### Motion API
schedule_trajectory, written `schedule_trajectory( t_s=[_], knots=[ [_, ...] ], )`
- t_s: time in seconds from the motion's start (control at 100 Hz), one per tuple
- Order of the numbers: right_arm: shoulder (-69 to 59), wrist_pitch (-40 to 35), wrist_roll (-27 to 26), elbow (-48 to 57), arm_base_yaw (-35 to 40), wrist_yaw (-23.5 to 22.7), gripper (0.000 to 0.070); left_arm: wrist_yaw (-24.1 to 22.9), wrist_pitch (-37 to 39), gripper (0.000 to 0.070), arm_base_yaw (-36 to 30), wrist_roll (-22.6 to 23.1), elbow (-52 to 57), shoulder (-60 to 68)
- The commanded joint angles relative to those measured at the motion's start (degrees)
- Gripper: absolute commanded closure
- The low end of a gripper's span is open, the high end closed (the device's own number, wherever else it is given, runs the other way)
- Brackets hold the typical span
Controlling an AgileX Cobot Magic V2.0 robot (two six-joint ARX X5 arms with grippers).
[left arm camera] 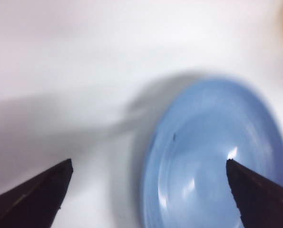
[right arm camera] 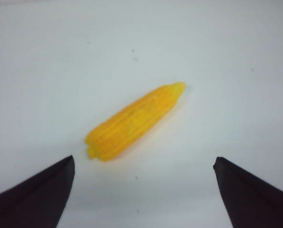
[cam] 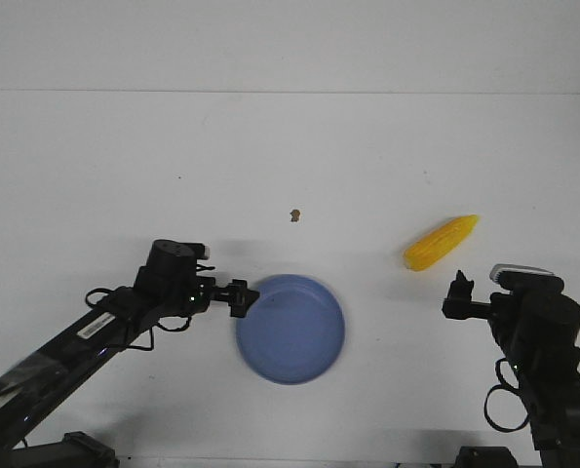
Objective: Place corn on plate with both arms
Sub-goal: 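Drag the blue plate with the left gripper toward the robot's center, then grasp the yellow corn cob with the right gripper and lift it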
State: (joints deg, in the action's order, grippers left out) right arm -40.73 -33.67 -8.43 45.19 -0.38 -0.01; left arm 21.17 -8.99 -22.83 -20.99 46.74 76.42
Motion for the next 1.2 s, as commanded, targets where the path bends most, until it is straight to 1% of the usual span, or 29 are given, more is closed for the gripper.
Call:
schedule_trajectory(
  t_s=[0.0,0.13,0.18,0.24,0.41,0.63,0.74,0.83,0.96,1.13,1.19],
  knots=[
    [-0.15,0.66,-0.61,1.05,0.04,-0.22,0.0083,-3.04,-0.44,0.0036,1.49,4.83,0.79,-2.62],
    [-0.28,0.81,-2.01,1.05,0.04,-0.2,0.0083,-12.33,-4.42,0.0036,5.95,13.05,0.85,-9.84],
    [-0.52,1.33,-2.64,1.05,0.04,-0.2,0.0084,-14.78,-5.92,0.0035,7.58,15.85,0.85,-12.13],
    [-1.14,2.34,-4.0,1.05,0.04,-0.17,0.0084,-16.46,-7.45,0.0035,9.44,18.14,0.85,-14.47],
    [-7.96,7.28,-9.33,1.05,-0.02,0.02,0.0085,-16.66,-8.0,0.0035,12.76,18.18,0.85,-18.32],
    [-23.63,17.31,-15.21,1.86,-0.55,-0.04,0.0085,-16.66,-8.09,0.0035,12.92,18.16,0.85,-18.78],
    [-31.28,20.39,-17.68,3.28,-1.36,-0.13,0.0085,-16.66,-8.11,0.0035,12.92,18.14,0.85,-18.78],
    [-36.44,21.64,-19.17,5.09,-2.05,-0.26,0.0085,-16.66,-8.11,0.0035,12.92,18.14,0.85,-18.78],
    [-42.6,22.1,-19.28,8.22,-2.49,-0.31,0.0085,-16.66,-8.11,0.0035,12.92,18.14,0.85,-18.78],
    [-48.68,22.12,-20.15,11.28,-2.6,-2.95,0.0085,-16.66,-8.09,0.0035,12.92,18.14,0.85,-18.78],
    [-49.88,22.12,-20.41,11.56,-2.6,-3.06,0.0085,-16.66,-8.09,0.0035,12.92,18.14,0.85,-18.78]
  ],
)
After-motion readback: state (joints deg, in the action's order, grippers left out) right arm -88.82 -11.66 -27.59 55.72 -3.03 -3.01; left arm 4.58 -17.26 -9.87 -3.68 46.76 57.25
